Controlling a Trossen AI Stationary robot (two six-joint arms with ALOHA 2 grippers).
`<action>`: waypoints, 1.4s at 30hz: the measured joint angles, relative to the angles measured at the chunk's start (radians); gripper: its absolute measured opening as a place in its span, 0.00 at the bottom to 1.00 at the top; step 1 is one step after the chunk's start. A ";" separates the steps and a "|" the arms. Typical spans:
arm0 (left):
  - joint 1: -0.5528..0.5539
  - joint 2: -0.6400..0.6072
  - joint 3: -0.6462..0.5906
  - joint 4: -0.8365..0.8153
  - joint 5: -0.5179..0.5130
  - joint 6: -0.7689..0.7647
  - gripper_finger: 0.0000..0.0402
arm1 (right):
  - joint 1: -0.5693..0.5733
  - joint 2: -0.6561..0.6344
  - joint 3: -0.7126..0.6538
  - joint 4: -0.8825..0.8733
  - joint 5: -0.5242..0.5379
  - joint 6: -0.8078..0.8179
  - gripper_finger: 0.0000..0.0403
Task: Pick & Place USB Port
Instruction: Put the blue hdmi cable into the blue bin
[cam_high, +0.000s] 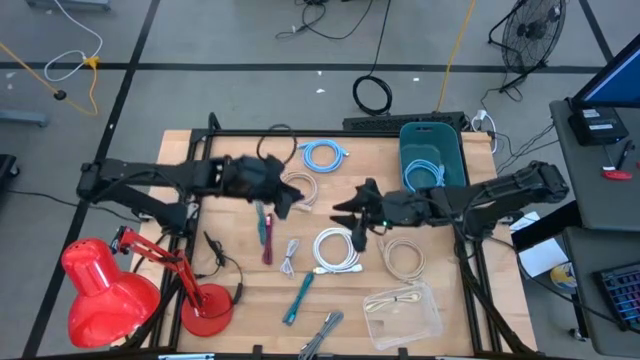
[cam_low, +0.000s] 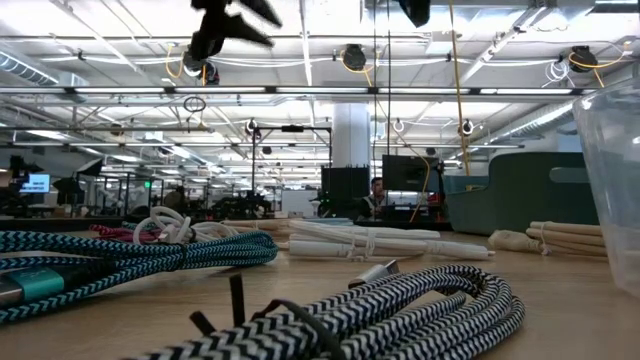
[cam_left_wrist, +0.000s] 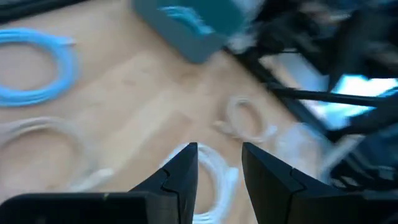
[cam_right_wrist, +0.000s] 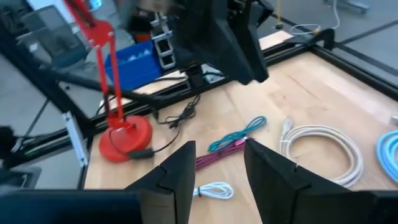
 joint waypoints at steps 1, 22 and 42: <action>0.028 -0.004 -0.001 -0.021 0.013 0.004 0.32 | -0.010 0.000 0.000 0.004 0.000 0.016 0.32; 0.408 0.079 0.000 -0.272 0.088 0.072 0.32 | -0.142 0.001 0.000 -0.007 -0.005 -0.040 0.32; 0.304 0.242 0.000 -0.285 0.326 0.606 0.32 | -0.150 0.001 -0.001 -0.235 -0.004 -0.045 0.32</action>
